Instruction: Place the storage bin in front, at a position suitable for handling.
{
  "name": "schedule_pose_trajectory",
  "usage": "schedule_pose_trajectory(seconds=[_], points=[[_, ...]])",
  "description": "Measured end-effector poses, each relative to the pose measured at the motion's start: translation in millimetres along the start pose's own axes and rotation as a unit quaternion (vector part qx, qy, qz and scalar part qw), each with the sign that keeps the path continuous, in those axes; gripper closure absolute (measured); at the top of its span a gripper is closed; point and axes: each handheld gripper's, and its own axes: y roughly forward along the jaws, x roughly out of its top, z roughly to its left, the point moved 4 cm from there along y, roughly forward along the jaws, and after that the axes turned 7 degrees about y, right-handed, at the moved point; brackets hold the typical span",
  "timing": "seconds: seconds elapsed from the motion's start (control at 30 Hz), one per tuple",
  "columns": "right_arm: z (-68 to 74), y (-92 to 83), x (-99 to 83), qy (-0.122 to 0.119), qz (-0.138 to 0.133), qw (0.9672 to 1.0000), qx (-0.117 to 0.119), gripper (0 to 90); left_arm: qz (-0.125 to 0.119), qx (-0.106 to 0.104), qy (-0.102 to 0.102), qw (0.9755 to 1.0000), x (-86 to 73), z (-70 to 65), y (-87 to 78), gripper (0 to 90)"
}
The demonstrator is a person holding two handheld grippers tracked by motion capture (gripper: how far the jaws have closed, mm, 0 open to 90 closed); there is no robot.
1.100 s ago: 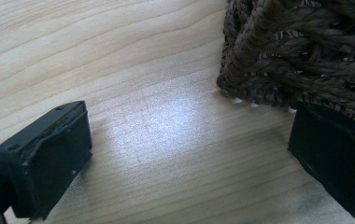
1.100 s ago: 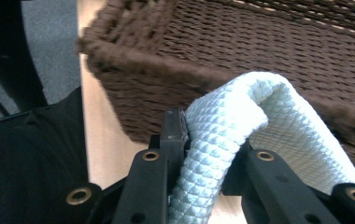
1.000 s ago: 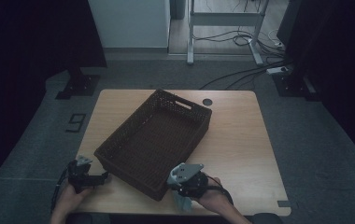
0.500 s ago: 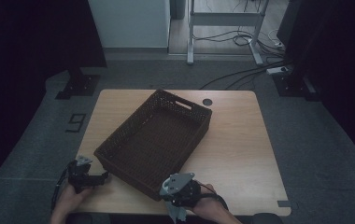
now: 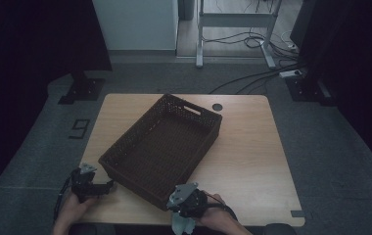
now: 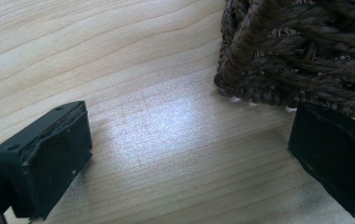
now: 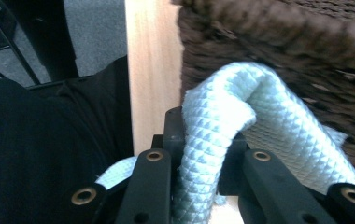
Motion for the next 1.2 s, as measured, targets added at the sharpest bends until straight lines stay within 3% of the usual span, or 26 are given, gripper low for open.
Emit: schedule_pose_trajectory(seconds=[0.5,0.83,1.2], points=[[-41.5,-11.5,-8.7,0.046,-0.009,0.9979,-0.045,78.2,-0.001,-0.001,0.001,1.0,-0.1,0.1,0.1,0.0],[-69.6,-18.9,-14.9,0.073,-0.014,0.9945,-0.074,78.2,-0.002,-0.001,0.002,1.0,-0.1,0.2,0.2,0.0],[-91.0,-23.4,-21.6,0.093,-0.01,0.9908,-0.098,78.1,-0.003,-0.001,0.002,1.0,-0.1,0.2,0.3,0.0]])
